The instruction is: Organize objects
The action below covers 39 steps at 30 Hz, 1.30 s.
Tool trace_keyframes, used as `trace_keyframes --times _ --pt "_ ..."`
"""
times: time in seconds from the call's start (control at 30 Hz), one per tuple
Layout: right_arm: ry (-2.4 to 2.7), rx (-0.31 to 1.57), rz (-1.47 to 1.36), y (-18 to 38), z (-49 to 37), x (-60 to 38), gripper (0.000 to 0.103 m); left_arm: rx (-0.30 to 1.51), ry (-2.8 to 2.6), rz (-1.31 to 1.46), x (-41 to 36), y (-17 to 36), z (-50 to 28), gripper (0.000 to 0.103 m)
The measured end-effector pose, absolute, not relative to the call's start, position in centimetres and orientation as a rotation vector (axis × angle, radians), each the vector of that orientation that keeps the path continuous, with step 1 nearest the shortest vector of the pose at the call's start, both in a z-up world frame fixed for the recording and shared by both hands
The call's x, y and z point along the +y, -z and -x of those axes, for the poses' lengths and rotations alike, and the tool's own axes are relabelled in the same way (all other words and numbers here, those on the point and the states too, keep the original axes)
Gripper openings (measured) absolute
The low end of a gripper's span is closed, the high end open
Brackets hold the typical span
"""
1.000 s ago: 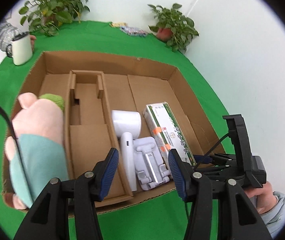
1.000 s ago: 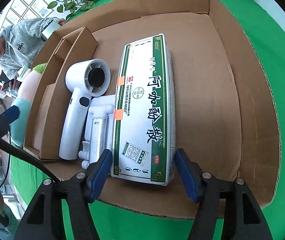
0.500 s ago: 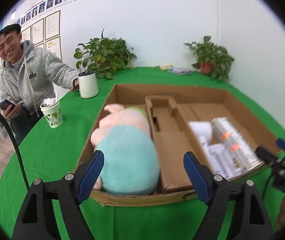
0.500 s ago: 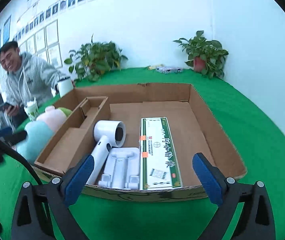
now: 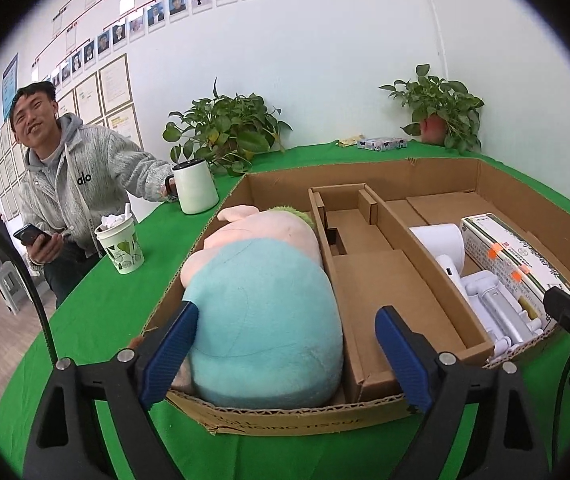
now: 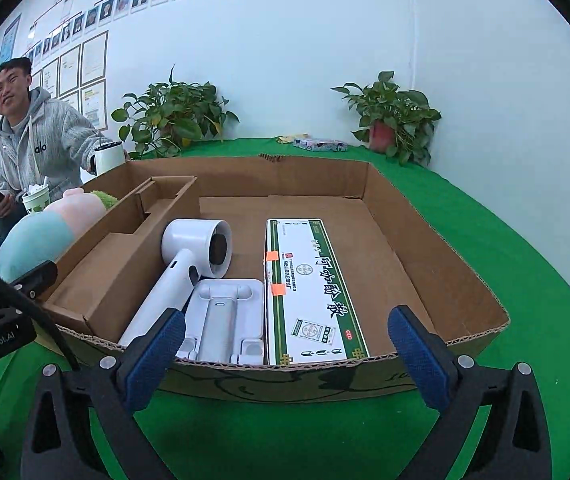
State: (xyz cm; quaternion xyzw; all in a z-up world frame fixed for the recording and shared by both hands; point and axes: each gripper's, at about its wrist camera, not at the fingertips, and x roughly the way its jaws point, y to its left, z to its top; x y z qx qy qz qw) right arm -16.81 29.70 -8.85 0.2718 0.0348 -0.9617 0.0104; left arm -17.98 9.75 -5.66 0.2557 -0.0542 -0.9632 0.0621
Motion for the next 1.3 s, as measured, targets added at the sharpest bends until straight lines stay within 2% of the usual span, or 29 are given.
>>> trace_keyframes --times 0.07,0.13,1.3 --pt "2.999 0.111 -0.852 8.99 16.95 29.65 0.103 -0.164 2.923 -0.788 9.74 5.71 18.08 0.098" --pt "2.995 0.112 -0.853 8.97 16.88 29.69 0.103 -0.161 2.923 -0.803 9.74 5.79 18.19 0.102" --pt "2.994 0.105 -0.855 8.78 16.35 29.39 0.103 -0.096 2.892 -0.857 9.06 5.81 18.24 0.102"
